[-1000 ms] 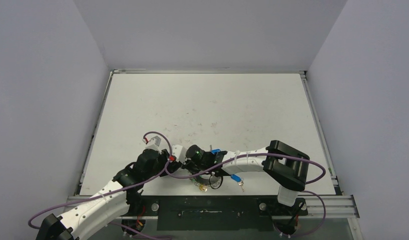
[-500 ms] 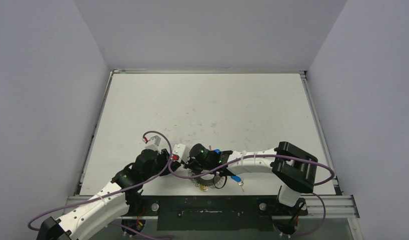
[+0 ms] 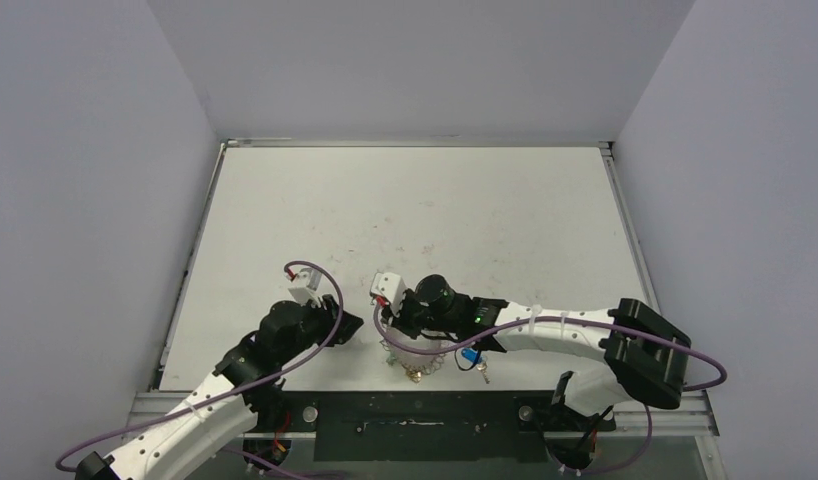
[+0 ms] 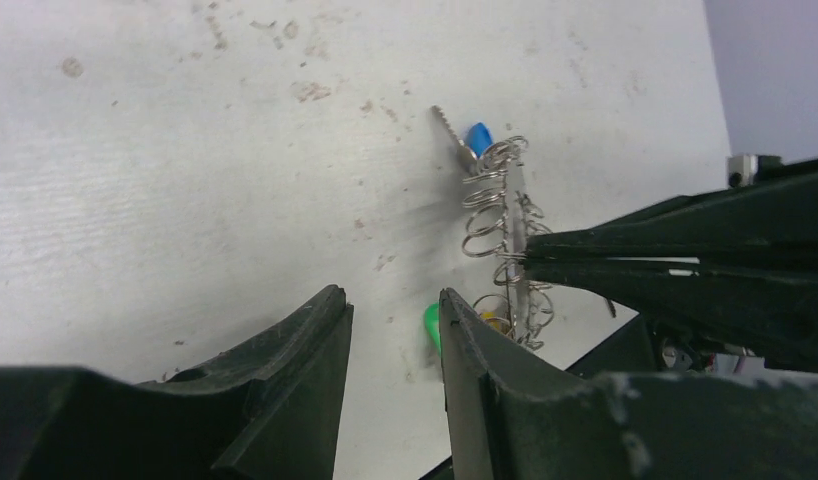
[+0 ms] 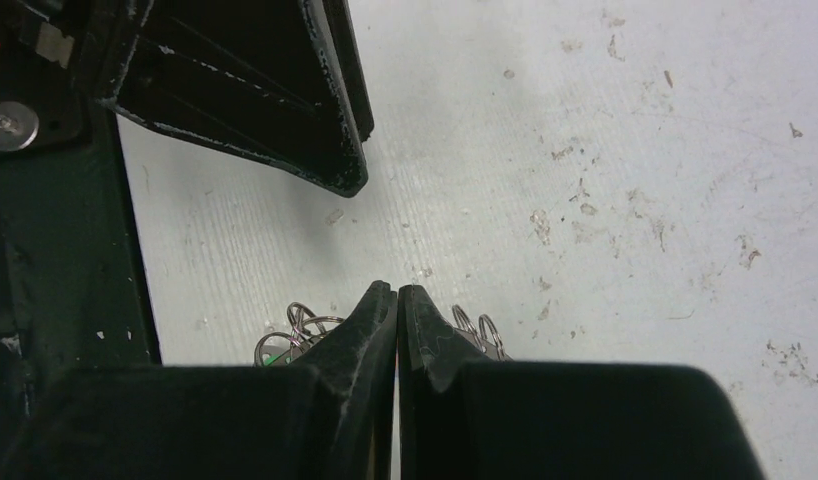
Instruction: Put the keys on the keyring
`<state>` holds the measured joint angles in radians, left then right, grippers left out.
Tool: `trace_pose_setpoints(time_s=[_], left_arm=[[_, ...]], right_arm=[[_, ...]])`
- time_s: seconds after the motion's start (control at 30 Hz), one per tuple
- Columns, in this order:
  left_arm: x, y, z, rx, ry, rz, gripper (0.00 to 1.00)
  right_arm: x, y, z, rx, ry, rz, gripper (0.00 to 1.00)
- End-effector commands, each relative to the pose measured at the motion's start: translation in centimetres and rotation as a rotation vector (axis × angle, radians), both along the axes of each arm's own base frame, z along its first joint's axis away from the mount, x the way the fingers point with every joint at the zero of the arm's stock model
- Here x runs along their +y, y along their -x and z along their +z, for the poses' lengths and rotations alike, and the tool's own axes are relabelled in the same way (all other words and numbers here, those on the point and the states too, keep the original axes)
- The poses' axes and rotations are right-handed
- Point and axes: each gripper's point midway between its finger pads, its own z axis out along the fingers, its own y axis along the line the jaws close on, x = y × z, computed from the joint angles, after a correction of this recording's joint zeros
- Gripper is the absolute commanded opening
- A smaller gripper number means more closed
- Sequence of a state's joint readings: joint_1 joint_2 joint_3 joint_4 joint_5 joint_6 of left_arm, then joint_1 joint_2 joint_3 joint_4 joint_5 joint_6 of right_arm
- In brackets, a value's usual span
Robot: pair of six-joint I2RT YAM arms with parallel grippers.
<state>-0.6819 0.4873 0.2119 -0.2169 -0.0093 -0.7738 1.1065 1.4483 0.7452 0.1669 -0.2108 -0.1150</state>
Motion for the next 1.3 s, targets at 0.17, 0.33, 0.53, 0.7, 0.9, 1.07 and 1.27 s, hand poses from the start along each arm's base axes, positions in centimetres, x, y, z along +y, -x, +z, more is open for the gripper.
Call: trace_pose_setpoints(time_s=[0.17, 0.33, 0.53, 0.7, 0.9, 1.07, 1.27], left_arm=[[-3.8, 0.8, 6.1, -0.334, 0.179, -0.261, 0.42], [-4.8, 1.4, 7.2, -0.408, 0.247, -0.327, 0.42], [-5.6, 1.7, 8.3, -0.456, 0.308, -0.368, 0.35], [-6.0, 1.7, 8.0, -0.44, 0.308, -0.388, 0.33], [-6.4, 1.6, 7.3, -0.412, 0.296, -0.404, 0.28], [-6.6, 1.6, 7.3, -0.409, 0.293, -0.413, 0.17], [-6.5, 1.7, 7.8, -0.451, 0.305, -0.418, 0.07]], right_arm=[[0.7, 0.2, 6.8, 0.006, -0.27, 0.056, 0.0], [0.5, 0.4, 7.7, 0.026, -0.31, 0.065, 0.0], [0.3, 0.3, 8.3, 0.025, -0.334, 0.067, 0.0], [0.3, 0.3, 8.8, 0.046, -0.357, 0.056, 0.0], [0.3, 0.1, 8.9, 0.05, -0.361, 0.051, 0.0], [0.2, -0.2, 9.0, 0.052, -0.365, 0.04, 0.0], [0.2, -0.2, 9.1, 0.058, -0.37, 0.04, 0.0]])
